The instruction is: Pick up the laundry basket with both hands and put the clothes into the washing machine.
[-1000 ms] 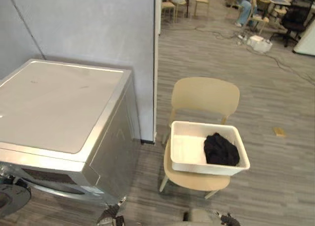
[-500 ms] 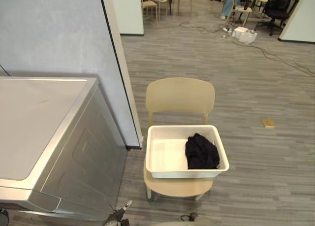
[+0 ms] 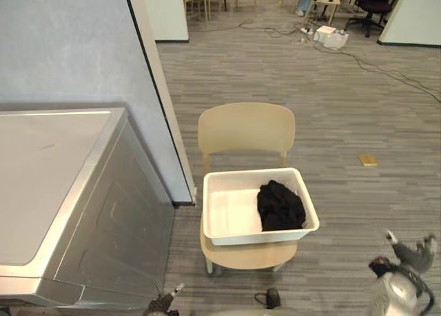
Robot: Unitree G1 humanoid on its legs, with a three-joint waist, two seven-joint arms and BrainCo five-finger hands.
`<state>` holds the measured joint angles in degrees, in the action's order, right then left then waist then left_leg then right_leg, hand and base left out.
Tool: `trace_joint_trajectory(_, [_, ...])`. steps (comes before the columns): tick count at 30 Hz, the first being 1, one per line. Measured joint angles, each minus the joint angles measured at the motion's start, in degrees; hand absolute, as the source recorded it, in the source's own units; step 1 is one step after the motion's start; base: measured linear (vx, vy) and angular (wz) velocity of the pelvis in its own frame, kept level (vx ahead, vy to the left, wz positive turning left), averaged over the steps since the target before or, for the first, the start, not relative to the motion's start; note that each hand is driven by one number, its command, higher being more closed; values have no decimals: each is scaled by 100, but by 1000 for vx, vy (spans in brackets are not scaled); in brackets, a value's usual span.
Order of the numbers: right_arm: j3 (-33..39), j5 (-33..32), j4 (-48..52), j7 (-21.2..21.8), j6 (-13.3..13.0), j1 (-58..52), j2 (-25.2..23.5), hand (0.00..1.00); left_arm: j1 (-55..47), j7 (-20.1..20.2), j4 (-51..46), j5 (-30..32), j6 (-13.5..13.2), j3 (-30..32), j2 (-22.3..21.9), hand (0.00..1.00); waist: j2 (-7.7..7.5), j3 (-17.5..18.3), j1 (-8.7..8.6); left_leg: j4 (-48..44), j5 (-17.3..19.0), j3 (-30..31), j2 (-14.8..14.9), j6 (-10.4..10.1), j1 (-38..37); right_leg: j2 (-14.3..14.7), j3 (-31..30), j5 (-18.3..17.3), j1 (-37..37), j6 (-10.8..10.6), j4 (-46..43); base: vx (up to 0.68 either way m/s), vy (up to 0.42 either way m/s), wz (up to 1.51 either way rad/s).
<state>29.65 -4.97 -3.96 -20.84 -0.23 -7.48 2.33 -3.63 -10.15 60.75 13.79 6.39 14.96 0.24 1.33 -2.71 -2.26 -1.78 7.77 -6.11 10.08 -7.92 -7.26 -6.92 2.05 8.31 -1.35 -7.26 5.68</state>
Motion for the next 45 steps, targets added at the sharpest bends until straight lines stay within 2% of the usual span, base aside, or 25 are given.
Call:
trace_joint_trajectory(1, [-170, 96, 7, 21, 0, 58, 47, 0, 11, -1, 3, 43, 2, -106, 20, 0, -4, -3, 0, -5, 0, 19, -7, 0, 20, -9, 14, 1, -7, -2, 4, -34, 0, 12])
trace_joint_trajectory(4, [-936, 395, 17, 461, -52, 302, 345, 0, 34, 12, -3, 57, -10, -420, 118, 0, -43, -17, 46, -41, -11, 225, -28, -13, 213, -46, 165, 3, -76, -5, 18, -28, -8, 28])
trace_joint_trajectory(7, [-1541, 543, -205, 893, -117, 758, 1019, 0, 117, 21, -28, 60, -18, -593, 220, 0, -68, -99, 118, -101, -58, 522, -28, -76, 414, -74, 440, 5, -97, -6, -1, 6, -17, 43])
trace_joint_trajectory(10, [-2220, 569, -877, 1337, -170, 1621, 1839, 0, 239, 30, -67, 51, -67, -652, 267, 0, -40, -338, 186, -282, -67, 849, -46, -86, 685, -106, 724, 9, -83, -3, -3, -22, -17, 47])
trace_joint_trajectory(12, [-2468, 564, -1216, 1503, -183, 1989, 2078, 0, 293, 38, -169, 39, -83, -662, 274, 0, -2, -532, 293, -322, -107, 1010, -59, -98, 804, -120, 859, 16, -85, 7, -4, -46, -25, 41])
trace_joint_trajectory(17, [-3059, 556, -2781, 1837, -153, 2921, 2498, 0, 369, 131, -333, -78, -176, -820, 428, 0, 61, -966, 383, -335, -252, 1336, -95, -134, 1105, -147, 1097, 49, -185, 52, -12, -76, -37, 32])
trace_joint_trajectory(24, [-3135, 530, -4009, 1833, 56, 3497, 2946, 0, 330, 102, -171, -297, -163, -1045, 608, 0, 157, -1568, 437, -522, -261, 1333, -139, -134, 1381, -193, 1029, 66, -524, 75, -251, -72, -3, -4])
trace_joint_trajectory(31, [-3127, 528, -4547, 1835, 176, 3848, 2967, 0, 321, -68, -201, -677, -192, -1122, 643, 0, 176, -1847, 311, -531, -337, 1293, -188, -135, 1655, -226, 908, 177, -865, 88, -268, -48, 0, -6])
trace_joint_trajectory(38, [-3047, 526, -5105, 1783, 203, 4546, 2996, 0, 525, -270, -459, -946, -268, -1337, 684, 0, 202, -2341, 325, -692, -370, 1304, -227, -131, 1970, -247, 890, 292, -1103, 120, -267, -53, 9, 1])
trace_joint_trajectory(45, [-3001, 506, -5613, 1575, 205, 5113, 3035, 0, 726, -470, -481, -1105, -309, -1489, 723, 0, 260, -2586, 395, -864, -415, 1454, -234, -147, 2555, -231, 997, 386, -1518, 159, -269, -33, -2, 8])
